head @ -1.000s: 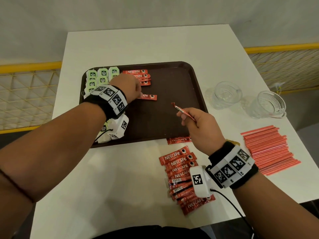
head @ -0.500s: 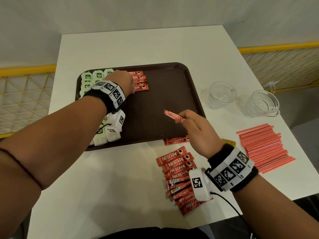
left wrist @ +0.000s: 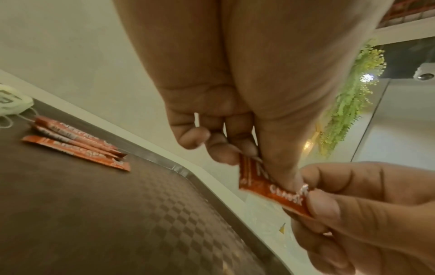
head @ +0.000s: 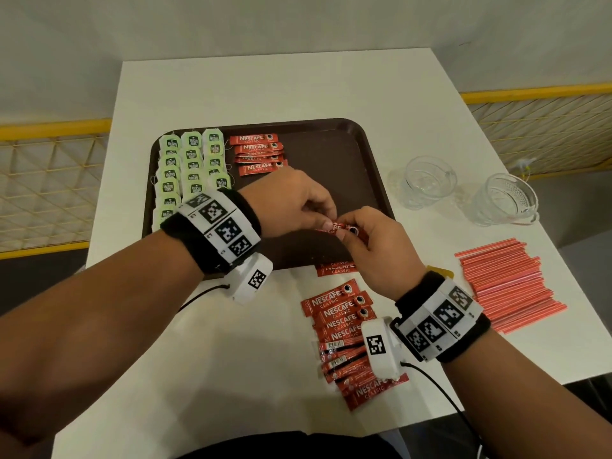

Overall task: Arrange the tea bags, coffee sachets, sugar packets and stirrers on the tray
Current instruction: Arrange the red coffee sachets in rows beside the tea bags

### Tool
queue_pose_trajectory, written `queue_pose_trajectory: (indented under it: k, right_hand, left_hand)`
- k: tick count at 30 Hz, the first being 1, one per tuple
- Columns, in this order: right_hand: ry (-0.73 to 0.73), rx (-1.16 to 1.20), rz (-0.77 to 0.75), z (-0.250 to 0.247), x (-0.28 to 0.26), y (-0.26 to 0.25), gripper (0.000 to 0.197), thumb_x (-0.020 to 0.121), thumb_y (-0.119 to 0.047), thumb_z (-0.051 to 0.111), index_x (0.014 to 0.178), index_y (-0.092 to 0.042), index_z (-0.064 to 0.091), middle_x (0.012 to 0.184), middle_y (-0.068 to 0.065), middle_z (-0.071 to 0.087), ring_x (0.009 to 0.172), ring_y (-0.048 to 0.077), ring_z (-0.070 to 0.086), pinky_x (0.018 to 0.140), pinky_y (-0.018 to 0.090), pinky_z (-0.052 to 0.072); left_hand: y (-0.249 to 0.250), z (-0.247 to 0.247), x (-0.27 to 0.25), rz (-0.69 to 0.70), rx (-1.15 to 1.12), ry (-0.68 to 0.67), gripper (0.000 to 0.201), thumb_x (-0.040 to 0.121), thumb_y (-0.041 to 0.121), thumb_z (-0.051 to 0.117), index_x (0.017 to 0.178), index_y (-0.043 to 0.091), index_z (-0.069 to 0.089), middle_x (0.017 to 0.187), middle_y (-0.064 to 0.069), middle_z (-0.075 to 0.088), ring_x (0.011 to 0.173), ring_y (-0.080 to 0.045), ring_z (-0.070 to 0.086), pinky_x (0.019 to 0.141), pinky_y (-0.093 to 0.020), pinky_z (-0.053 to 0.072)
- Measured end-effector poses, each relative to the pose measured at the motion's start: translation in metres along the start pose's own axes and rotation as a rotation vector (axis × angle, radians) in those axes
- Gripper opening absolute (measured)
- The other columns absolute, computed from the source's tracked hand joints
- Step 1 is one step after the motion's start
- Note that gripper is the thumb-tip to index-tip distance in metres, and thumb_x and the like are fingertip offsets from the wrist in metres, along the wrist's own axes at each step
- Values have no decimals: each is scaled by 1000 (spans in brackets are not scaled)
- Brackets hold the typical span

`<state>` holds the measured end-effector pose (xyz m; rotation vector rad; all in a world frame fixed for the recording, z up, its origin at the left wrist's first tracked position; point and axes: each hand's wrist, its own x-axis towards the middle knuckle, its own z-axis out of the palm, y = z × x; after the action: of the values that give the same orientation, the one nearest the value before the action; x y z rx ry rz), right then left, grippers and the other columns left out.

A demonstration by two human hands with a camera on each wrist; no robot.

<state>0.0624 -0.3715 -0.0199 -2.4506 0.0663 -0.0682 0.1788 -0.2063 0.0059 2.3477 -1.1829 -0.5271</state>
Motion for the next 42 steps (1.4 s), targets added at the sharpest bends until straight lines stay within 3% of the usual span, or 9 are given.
queue_pose_trajectory:
  k: [4, 7, 10, 16, 20, 28, 35, 39, 42]
  right_hand:
    - [13, 7, 26, -6, 0, 5, 19, 95, -20, 61, 114, -21, 63, 87, -8, 61, 74, 4, 56, 68, 14, 41]
    - [-149, -224, 8, -10, -4, 13, 20, 95, -18, 55, 113, -19, 63, 94, -3, 64, 82, 13, 59, 75, 23, 46]
    - [-321, -420, 3, -8, -14, 19, 24, 96, -20, 48, 111, -21, 67, 102, 0, 65, 90, 20, 61, 80, 32, 52]
    - [-404, -567, -34, -6, -26, 22, 32, 98, -31, 40, 113, -23, 67, 97, 0, 62, 89, 20, 60, 79, 39, 55]
    - [-422, -601, -46, -8, -32, 26, 32, 99, -34, 41, 120, -21, 61, 104, 1, 62, 95, 21, 60, 82, 40, 55]
    - [-437, -617, -32, -10, -33, 32, 31, 99, -31, 44, 123, -21, 59, 108, 2, 61, 99, 23, 59, 84, 40, 54]
    - [-461, -605, -33, -13, -33, 32, 28, 99, -31, 43, 115, -25, 65, 101, -1, 58, 98, 20, 56, 81, 36, 51]
    - [-466, -569, -34, -12, -29, 36, 25, 98, -29, 44, 111, -25, 66, 100, -2, 56, 95, 19, 56, 80, 36, 52]
    - [-456, -516, -31, -11, -22, 40, 22, 98, -32, 46, 110, -23, 63, 100, -1, 59, 91, 20, 60, 80, 39, 55]
  left_hand:
    - [-20, -1, 2, -149, 52, 126, 7, 88, 31, 68, 94, 32, 71, 79, 16, 62, 75, 0, 56, 72, -23, 46]
    - [-46, -4, 5, -362, 90, 256, 6, 88, 31, 68, 92, 28, 71, 82, 14, 61, 80, -4, 56, 76, -26, 45]
    - [-61, -3, 9, -487, 166, 203, 7, 88, 31, 68, 89, 25, 72, 87, 8, 64, 86, -11, 59, 77, -28, 45]
    - [-73, -2, 18, -635, 290, 117, 14, 86, 37, 70, 92, 25, 72, 101, 3, 67, 98, -18, 62, 88, -37, 53]
    - [-76, -4, 20, -628, 267, 70, 17, 76, 37, 79, 86, 27, 69, 86, 9, 64, 91, -14, 61, 86, -37, 53]
    - [-79, -22, 37, -675, 445, -13, 15, 83, 32, 74, 93, 22, 72, 102, 1, 69, 103, -22, 61, 87, -36, 51]
    - [-73, -25, 42, -652, 520, 56, 29, 84, 40, 68, 101, 16, 71, 104, -5, 68, 99, -28, 63, 85, -40, 54]
    - [-38, -10, 28, -494, 333, 215, 18, 87, 41, 63, 90, 25, 72, 93, 3, 69, 92, -19, 64, 86, -38, 53]
    - [5, 15, 12, -316, 217, 104, 17, 90, 44, 59, 94, 31, 71, 91, 13, 67, 86, -8, 61, 84, -37, 54]
